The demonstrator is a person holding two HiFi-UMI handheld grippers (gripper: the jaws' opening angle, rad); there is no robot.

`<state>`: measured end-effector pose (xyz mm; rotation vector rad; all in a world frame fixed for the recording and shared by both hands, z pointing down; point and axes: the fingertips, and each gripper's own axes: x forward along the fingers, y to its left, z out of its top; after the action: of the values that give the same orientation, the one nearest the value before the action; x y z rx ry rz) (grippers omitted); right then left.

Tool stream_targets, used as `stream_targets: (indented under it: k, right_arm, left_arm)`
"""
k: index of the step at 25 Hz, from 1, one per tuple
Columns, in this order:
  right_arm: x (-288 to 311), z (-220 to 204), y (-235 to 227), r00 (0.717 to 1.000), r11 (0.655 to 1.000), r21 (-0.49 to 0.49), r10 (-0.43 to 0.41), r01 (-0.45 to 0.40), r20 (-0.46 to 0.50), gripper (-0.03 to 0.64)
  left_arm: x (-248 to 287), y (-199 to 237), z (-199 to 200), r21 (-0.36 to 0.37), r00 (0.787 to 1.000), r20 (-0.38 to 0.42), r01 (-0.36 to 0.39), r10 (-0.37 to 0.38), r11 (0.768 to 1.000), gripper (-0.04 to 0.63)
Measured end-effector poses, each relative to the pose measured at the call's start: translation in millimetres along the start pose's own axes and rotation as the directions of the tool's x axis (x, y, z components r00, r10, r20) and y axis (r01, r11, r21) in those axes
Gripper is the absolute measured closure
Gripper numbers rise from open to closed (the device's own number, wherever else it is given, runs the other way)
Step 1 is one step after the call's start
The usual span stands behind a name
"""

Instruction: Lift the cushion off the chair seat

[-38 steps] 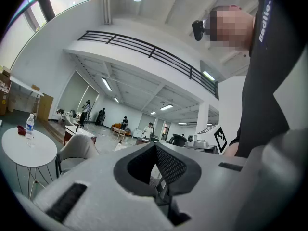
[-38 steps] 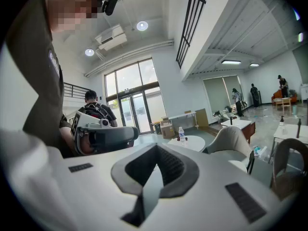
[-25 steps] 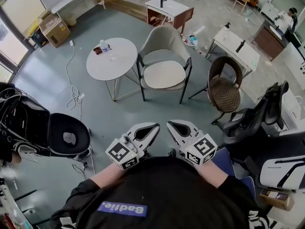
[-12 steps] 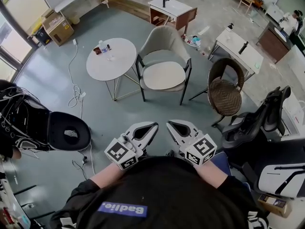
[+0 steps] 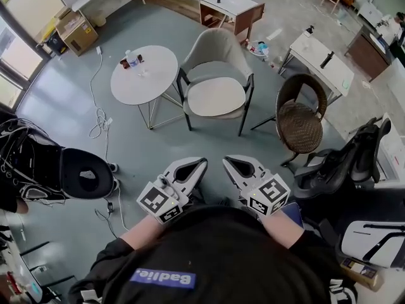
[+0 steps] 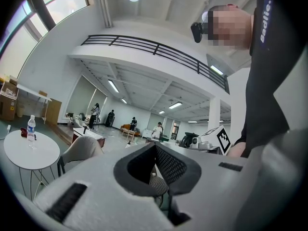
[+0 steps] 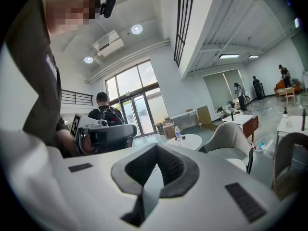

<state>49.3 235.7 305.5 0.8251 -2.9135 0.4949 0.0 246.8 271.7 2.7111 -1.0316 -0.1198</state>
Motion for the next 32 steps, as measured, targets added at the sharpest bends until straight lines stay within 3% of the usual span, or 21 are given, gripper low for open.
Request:
stream_targets:
  k: [12, 23, 28, 32]
  right_arm:
    - [86.1, 24.8, -67.6, 0.998, 0.997, 0.019, -0.069, 0.069, 0.004, 0.589]
    - [157.6, 40.4, -133.3, 0.977, 0.975, 0.069, -0.212, 0.21, 0.014, 0.59]
    - [163.4, 24.1, -160.8, 0.973, 0.966, 0.116, -0.232, 0.231, -0.004, 0.589]
    - [157.6, -0.9, -192.8, 0.973, 0.96, 0.161, -0.231, 0.231, -0.018, 0.589]
  left_arm:
    - [55.5, 106.8, 17.3, 0.034, 0.993, -0.02, 0.117, -0.116, 0.993, 0.583]
    - [101.2, 196.1, 25.6, 0.021, 0.96, -0.059, 0.274, -0.272, 0.962, 0.583]
    - [119.8, 209.4, 13.7, -0.005, 0.957, -0.077, 0.281, -0.28, 0.96, 0.583]
    - [140.1, 218.4, -3.5, -0.028, 0.965, -0.094, 0.244, -0.245, 0.969, 0.583]
